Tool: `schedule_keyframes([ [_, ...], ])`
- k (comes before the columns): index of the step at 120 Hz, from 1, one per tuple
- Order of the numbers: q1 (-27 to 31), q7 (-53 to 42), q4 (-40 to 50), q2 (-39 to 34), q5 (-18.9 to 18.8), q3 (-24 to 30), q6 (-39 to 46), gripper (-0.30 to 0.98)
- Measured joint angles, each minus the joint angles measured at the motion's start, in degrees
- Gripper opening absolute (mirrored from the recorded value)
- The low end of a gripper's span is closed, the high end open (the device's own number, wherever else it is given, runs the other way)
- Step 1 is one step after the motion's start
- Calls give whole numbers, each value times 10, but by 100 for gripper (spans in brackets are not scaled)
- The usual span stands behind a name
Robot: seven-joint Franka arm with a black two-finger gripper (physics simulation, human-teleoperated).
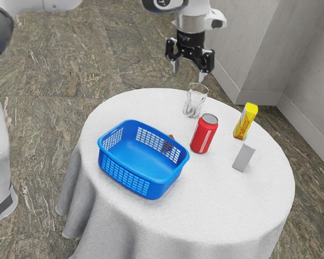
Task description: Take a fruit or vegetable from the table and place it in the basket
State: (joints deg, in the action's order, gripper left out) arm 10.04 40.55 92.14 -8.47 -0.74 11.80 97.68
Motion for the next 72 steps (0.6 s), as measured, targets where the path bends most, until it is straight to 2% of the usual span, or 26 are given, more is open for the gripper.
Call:
schedule_keyframes([
  [16, -9, -83, -16, 4, -4, -1, -42, 66],
  [38, 3, -163, 23, 37, -8, -2, -48, 66],
  [72, 2, -183, 52, 42, -9, -22, -35, 66],
])
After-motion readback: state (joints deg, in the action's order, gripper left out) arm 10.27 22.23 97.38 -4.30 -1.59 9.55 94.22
